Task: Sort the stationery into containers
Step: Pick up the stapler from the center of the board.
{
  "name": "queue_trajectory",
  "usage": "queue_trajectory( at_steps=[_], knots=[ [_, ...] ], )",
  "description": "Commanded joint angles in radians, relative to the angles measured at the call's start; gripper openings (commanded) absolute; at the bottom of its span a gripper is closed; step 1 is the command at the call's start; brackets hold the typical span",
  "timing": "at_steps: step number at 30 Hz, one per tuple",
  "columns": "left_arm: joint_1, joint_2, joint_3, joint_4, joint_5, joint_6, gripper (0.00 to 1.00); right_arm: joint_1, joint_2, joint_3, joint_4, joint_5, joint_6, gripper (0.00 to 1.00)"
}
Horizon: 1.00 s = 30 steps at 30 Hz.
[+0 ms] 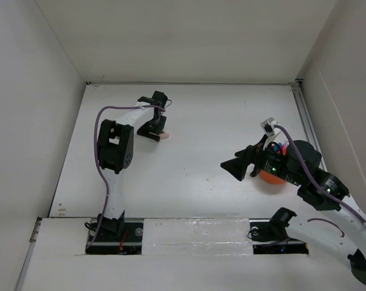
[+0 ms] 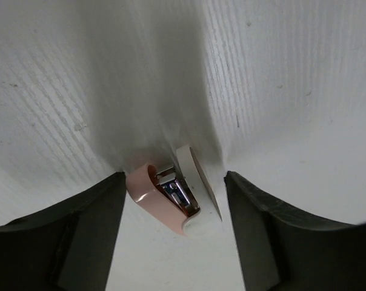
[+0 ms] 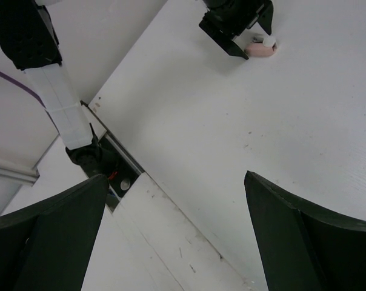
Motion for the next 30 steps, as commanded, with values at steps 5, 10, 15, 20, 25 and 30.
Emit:
queue_trajectory(
  at_steps=[5, 10, 15, 20, 25, 30],
  knots=[
    [0.004, 0.044, -0.005, -0.053, -0.028, -0.030, 0.38, 0.007, -0.051, 0.016, 0.031, 0.011, -0.012, 1.00],
    [0.004, 0.053, -0.054, 0.011, -0.006, 0.013, 0.00, 0.007, -0.073, 0.016, 0.031, 0.011, -0.012, 1.00],
    [0.004, -0.004, -0.153, 0.254, 0.047, 0.215, 0.00, 0.007, -0.073, -0.035, 0.042, -0.021, -0.012, 1.00],
    [-0.087, -0.174, -0.193, 0.468, 0.024, 0.580, 0.00, 0.007, -0.036, -0.056, 0.091, -0.064, -0.002, 1.00],
    [-0.156, -0.418, -0.305, 0.572, 0.101, 0.835, 0.00, 0.025, 0.039, -0.087, 0.175, -0.096, -0.002, 1.00],
    [-0.297, -0.703, -0.457, 0.689, 0.188, 0.990, 0.00, 0.034, 0.105, -0.164, 0.333, -0.087, -0.002, 1.00]
  ],
)
